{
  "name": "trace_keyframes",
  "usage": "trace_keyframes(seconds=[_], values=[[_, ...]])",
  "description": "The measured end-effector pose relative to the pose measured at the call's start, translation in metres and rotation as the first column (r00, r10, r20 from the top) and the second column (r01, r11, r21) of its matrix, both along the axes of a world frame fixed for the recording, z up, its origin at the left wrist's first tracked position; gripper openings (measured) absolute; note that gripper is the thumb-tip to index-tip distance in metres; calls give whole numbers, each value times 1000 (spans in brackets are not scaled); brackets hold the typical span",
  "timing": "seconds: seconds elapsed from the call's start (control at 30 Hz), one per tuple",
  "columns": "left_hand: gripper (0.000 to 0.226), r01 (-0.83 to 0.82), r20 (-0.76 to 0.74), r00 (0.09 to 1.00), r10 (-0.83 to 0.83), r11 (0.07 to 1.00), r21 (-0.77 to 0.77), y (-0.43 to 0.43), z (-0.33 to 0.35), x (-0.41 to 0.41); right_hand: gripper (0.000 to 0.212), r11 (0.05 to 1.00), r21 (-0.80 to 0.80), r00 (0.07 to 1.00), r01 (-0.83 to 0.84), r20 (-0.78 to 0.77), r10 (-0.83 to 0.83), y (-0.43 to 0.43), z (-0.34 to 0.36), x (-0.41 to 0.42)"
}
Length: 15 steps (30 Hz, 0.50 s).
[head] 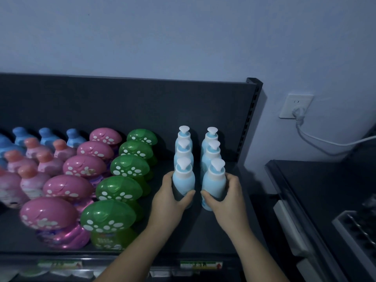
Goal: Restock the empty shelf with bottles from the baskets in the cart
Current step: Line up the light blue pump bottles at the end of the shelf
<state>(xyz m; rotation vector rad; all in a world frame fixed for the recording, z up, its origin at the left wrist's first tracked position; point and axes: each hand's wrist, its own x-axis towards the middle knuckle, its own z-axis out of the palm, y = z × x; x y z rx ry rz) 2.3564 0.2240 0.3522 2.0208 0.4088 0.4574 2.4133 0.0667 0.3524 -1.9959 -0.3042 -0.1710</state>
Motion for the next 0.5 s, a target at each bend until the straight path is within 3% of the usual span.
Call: trace_keyframes(seconds=[0.1, 0.23, 0.3, 0.5], values=[[67, 12, -14, 1000, -12, 1000, 21, -1, 1, 0, 69, 998, -59, 1000, -17, -7, 16, -2, 3, 0], [99, 46, -32, 998, -46, 999, -23, -7, 12, -12, 87, 990, -139, 1000, -23, 0, 23, -9, 13, -2], [104, 55, -23, 998, -55, 998, -5, -9, 24, -20, 93, 982, -189, 999, -14, 28, 19, -13, 26, -4], [90, 145, -68, 989, -131, 941, 305, 11, 86, -40, 90, 861, -508, 974, 6, 199, 111, -8, 82, -10]])
